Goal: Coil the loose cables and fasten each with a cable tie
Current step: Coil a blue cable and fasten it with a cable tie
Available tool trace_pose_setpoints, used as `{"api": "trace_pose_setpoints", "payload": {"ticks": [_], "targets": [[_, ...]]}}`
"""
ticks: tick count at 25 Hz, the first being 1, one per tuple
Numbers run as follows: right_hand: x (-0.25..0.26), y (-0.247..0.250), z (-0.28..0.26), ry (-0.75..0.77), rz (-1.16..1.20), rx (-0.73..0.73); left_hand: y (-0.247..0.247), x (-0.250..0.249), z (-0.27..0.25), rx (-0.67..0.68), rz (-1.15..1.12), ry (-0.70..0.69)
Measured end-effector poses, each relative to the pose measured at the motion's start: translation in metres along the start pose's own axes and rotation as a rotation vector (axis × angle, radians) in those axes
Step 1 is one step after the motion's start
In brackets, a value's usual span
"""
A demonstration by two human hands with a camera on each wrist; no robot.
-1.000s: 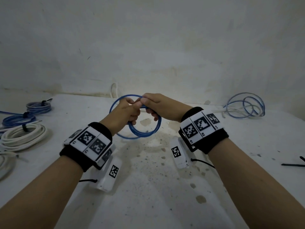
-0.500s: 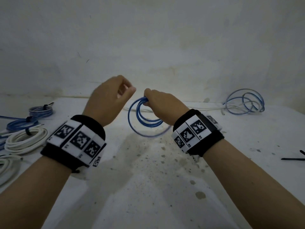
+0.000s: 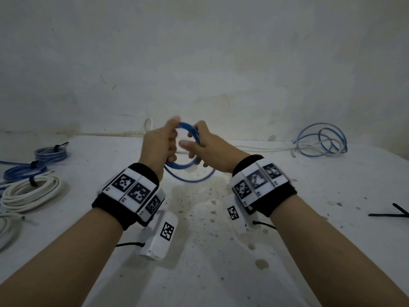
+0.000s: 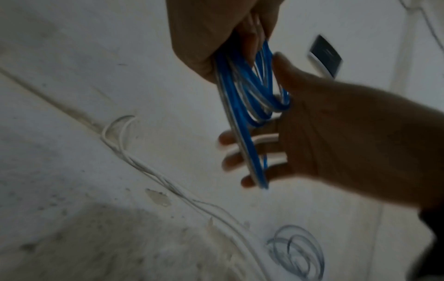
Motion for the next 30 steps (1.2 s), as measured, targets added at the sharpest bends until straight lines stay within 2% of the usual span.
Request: {"api": "trace_pose_setpoints", "payload": {"ticks": [1, 3, 5, 7, 8, 9, 10, 11, 12, 15, 16, 18, 20, 22, 24, 25, 30], "targets": [[-0.001, -0.011, -0.006, -0.050, 0.109, 0.131, 0.006, -0.004, 0.000, -0.033, -0.079, -0.017], [-0.003, -0.030, -0.020, -0.075, 0.010, 0.384, 0.020, -0.014, 0.002, -0.083, -0.195, -0.027], [0.001, -0.032, -0.023, 0.011, -0.122, 0.417, 0.033, -0.024, 0.004, -0.117, -0.259, -0.038], [0.007, -0.027, -0.022, 0.145, -0.303, 0.346, 0.048, -0.026, 0.009, -0.152, -0.302, -0.022], [0.011, -0.021, -0.019, 0.251, -0.536, 0.257, 0.055, -0.023, 0.010, -0.168, -0.315, -0.003], [0.018, -0.014, -0.018, 0.375, -0.806, 0.093, 0.061, -0.018, 0.012, -0.184, -0.321, 0.019], [0.021, -0.008, -0.020, 0.393, -0.981, -0.050, 0.065, -0.013, 0.012, -0.199, -0.320, 0.041], [0.022, 0.001, -0.023, 0.328, -1.030, -0.124, 0.068, -0.009, 0.012, -0.208, -0.320, 0.057], [0.021, 0.009, -0.023, 0.254, -1.026, -0.170, 0.069, -0.006, 0.012, -0.211, -0.318, 0.064], [0.017, 0.018, -0.026, 0.198, -0.818, -0.203, 0.065, -0.002, 0.011, -0.200, -0.250, 0.068], [0.016, 0.020, -0.026, 0.162, -0.726, -0.188, 0.061, 0.000, 0.010, -0.178, -0.192, 0.069], [0.022, 0.028, -0.023, 0.229, -0.681, -0.312, 0.046, 0.008, 0.010, -0.116, -0.020, 0.087], [0.016, 0.027, -0.018, 0.153, -0.598, -0.326, 0.029, 0.017, 0.008, -0.046, 0.136, 0.104], [0.013, 0.024, -0.014, 0.125, -0.401, -0.340, 0.014, 0.022, 0.005, 0.024, 0.256, 0.099], [0.017, 0.027, -0.016, 0.144, -0.133, -0.453, 0.002, 0.028, -0.001, 0.078, 0.340, 0.104], [0.016, 0.028, -0.015, 0.148, -0.051, -0.477, -0.002, 0.031, -0.003, 0.103, 0.331, 0.118], [0.012, 0.020, -0.014, 0.229, 0.014, -0.494, -0.005, 0.033, -0.008, 0.329, 0.091, 0.281]]}}
Point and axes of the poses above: each hand's wrist, its own z-axis towards the middle knuckle, its own y-axis out of the back of the hand, x = y × z, the point moved 7 cm from there along z, towards the middle knuckle, and after that the axes turned 14 degrees about y, right-handed, at the moved point
